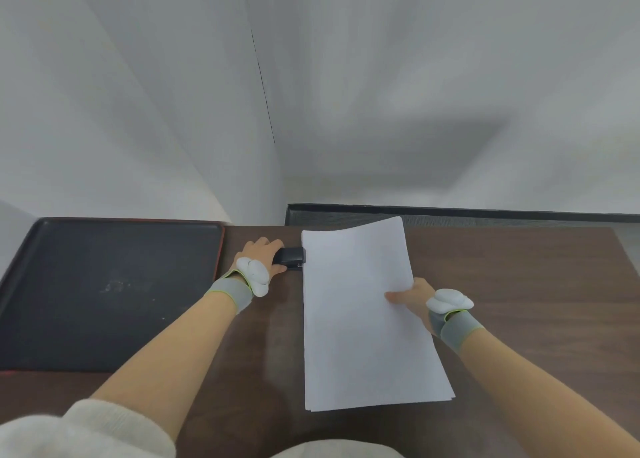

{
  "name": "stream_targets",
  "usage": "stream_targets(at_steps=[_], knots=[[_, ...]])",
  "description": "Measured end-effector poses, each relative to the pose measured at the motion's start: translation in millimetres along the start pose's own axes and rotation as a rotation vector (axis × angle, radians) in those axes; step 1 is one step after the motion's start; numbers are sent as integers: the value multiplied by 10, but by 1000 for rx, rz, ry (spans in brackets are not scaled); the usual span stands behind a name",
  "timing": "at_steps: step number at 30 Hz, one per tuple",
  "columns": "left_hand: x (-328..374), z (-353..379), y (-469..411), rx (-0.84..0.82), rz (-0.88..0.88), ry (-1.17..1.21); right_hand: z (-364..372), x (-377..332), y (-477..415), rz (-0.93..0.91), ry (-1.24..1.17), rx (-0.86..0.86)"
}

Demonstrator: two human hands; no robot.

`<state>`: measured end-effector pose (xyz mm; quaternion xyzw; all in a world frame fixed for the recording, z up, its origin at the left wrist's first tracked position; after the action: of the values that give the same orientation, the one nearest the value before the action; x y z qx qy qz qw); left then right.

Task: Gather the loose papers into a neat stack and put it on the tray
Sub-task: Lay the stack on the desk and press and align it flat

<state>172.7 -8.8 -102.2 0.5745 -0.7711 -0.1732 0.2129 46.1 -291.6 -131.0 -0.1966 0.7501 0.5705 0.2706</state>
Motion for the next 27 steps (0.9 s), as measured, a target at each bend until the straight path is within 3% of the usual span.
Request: stream_targets(at_steps=[27], knots=[[153,88,112,54,-37,76,-146,72,132,2,76,-1]])
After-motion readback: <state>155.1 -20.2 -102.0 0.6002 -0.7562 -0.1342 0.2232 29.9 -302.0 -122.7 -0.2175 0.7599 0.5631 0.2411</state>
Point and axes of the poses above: each hand's wrist, its own y-axis away from the middle knuckle, its own z-axis out of the palm, x = y × z, the point moved 5 cm from there along -y, towards the middle knuckle, and after that the axes turned 5 degrees about -y, right-handed, at the moved point
